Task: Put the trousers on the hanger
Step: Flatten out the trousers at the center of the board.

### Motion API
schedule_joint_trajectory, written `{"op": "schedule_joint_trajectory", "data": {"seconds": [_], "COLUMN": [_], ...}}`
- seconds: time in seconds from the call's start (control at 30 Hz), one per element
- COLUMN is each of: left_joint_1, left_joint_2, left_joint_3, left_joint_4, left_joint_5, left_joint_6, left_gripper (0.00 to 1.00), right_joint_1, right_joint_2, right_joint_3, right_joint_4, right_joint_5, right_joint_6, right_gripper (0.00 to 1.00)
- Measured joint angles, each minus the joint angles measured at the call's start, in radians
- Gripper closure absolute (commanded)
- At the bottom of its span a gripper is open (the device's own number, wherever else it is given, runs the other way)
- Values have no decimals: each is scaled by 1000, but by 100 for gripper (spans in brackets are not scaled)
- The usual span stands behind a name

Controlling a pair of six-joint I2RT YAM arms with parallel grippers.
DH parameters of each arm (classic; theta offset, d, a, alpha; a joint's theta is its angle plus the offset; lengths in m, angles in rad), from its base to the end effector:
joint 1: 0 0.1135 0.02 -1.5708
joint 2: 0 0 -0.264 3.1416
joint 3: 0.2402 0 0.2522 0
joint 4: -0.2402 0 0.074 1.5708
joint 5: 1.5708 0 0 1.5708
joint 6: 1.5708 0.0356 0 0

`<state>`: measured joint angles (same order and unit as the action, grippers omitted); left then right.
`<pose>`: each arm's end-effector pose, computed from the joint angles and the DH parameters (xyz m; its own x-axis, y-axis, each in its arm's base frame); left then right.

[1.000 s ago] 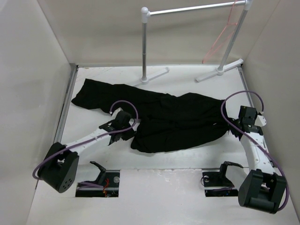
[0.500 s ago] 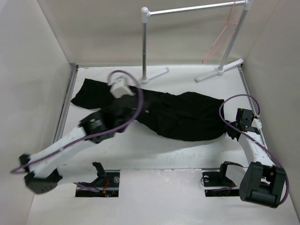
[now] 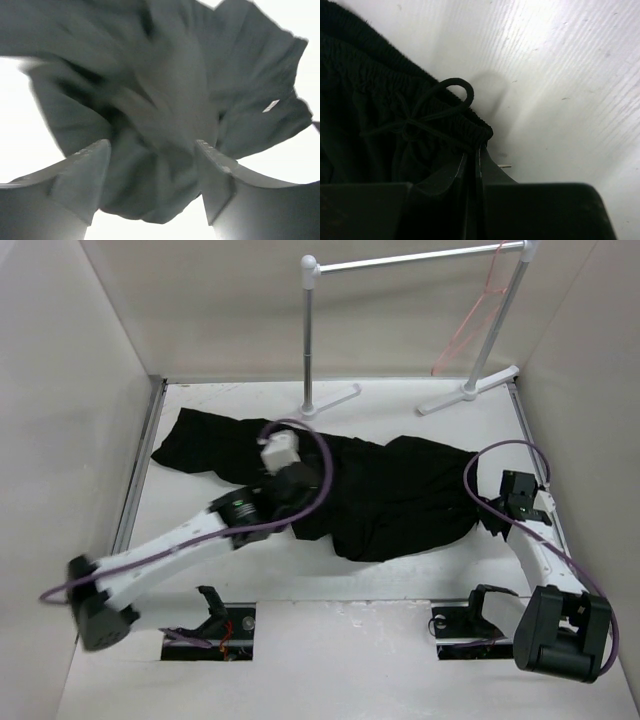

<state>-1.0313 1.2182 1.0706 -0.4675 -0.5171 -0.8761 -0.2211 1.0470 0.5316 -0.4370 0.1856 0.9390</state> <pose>0.1516 -0.2189 0.3240 -0.6034 -0.2922 -0.7420 0.1169 0.8880 -0.4448 0.1877 -0.0489 0.1848 -0.2113 0.8604 -0.4637 0.8305 0.4083 0.3790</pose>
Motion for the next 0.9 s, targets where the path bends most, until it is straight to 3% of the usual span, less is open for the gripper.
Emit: {"op": "schedule_joint_trajectory", "data": {"seconds": [0.1, 0.17, 0.4, 0.5, 0.63, 0.67, 0.77, 0.9], "left_joint_1": [101, 171, 324, 360, 389, 397, 406, 386], "left_joint_2": [-233, -329, -276, -212, -105, -82, -83, -223], "left_joint_3": [-106, -182, -480, -521, -521, -521, -514, -365], "left_joint_4": [3, 8, 116, 202, 330, 350, 348, 135], "left_joint_5": [-26, -21, 177, 261, 310, 317, 323, 250], "left_joint_6": [-50, -91, -188, -208, -228, -227, -227, -203], "left_gripper": [46, 39, 31, 43, 90, 96, 98, 98], "right_joint_1": [30, 41, 72, 88, 100, 100, 99, 69], "right_joint_2": [0, 1, 5, 18, 21, 21, 16, -8], "right_joint_3": [6, 10, 21, 26, 26, 26, 26, 25], "right_joint_4": [0, 1, 1, 3, 4, 4, 4, 3], "right_joint_5": [2, 3, 5, 5, 5, 6, 6, 5], "right_joint_6": [0, 0, -3, -8, -8, -8, -8, -7], "right_gripper": [98, 98, 98, 98, 98, 98, 99, 99]}}
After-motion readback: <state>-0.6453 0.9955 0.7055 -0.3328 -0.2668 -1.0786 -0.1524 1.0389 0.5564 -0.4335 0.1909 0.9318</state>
